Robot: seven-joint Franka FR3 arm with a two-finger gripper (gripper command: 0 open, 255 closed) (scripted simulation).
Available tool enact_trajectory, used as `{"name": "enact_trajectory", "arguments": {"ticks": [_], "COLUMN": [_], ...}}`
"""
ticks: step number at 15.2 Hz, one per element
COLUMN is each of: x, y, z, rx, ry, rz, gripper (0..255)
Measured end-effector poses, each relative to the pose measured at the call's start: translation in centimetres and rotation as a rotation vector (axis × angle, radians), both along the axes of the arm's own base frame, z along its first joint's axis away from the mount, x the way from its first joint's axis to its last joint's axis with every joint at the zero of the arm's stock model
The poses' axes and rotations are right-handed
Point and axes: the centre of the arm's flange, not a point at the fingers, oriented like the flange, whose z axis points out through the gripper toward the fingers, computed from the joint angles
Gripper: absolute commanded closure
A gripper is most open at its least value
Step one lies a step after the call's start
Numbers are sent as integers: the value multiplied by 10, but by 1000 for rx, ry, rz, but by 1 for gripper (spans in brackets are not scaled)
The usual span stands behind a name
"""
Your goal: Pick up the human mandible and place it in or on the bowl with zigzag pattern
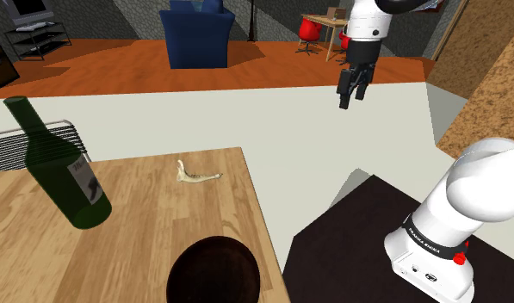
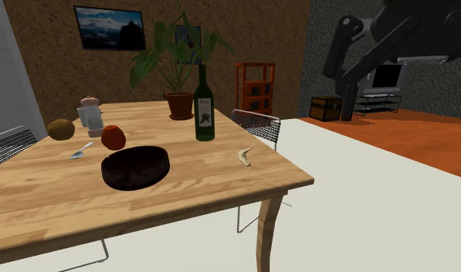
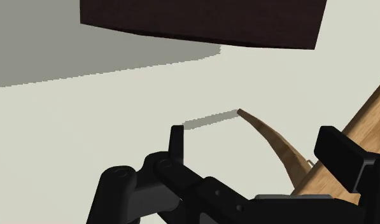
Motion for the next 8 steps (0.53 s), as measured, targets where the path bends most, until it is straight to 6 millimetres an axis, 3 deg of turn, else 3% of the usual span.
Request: {"name": "enact_trajectory", "arguments": {"ticks": [8], "x": [61], "y": [56], "z": [-52], "rx": [78], "ry": [-31], "rz": [160], "gripper": [0]}}
